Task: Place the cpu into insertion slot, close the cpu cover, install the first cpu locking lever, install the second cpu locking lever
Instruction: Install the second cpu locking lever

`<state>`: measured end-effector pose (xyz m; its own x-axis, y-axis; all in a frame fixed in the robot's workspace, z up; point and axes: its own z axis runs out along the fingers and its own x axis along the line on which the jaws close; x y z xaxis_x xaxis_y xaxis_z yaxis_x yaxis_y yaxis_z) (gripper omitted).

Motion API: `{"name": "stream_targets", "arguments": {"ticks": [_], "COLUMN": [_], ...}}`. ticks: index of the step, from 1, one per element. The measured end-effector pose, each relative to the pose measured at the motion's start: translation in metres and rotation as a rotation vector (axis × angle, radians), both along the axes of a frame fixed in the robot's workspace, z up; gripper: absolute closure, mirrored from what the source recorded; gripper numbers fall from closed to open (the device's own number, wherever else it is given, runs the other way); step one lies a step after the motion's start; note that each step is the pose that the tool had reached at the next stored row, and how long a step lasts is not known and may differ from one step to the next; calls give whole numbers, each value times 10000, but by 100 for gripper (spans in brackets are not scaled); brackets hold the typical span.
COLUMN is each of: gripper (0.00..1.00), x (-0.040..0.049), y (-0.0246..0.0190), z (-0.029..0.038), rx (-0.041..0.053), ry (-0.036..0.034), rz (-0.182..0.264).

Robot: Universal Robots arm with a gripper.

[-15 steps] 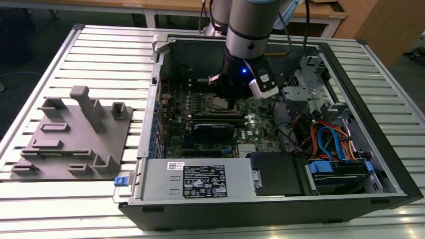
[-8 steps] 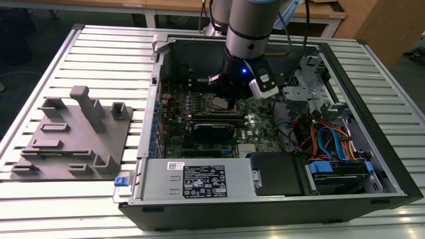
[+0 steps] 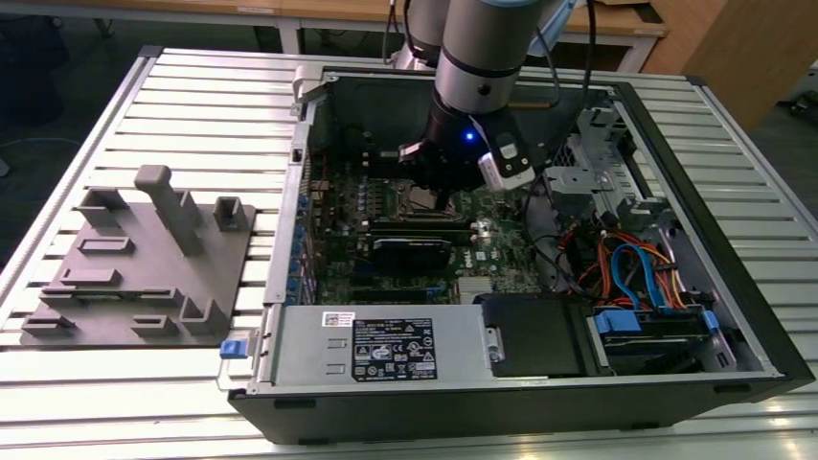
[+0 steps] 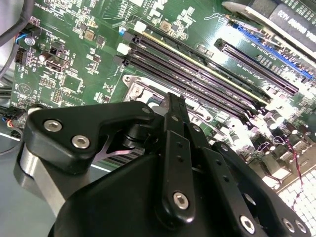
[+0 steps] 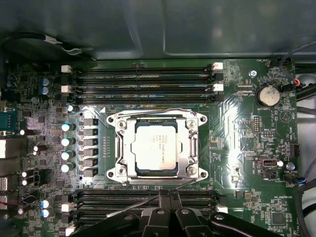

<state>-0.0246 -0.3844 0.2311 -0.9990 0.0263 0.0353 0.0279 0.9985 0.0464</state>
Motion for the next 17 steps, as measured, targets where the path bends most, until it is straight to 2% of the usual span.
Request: {"name": "stream_targets", "arguments": {"ticks": [2, 13, 14, 15, 17], "gripper": [90, 90, 90, 90, 90], "x": [0, 1, 5, 11, 24], "y": [0, 0, 0, 1, 0], "z": [-1, -1, -2, -3, -2], "rx": [1, 0, 4, 5, 4], "ry": [34, 59, 114, 215, 478], "rz": [1, 2, 3, 2, 1]}}
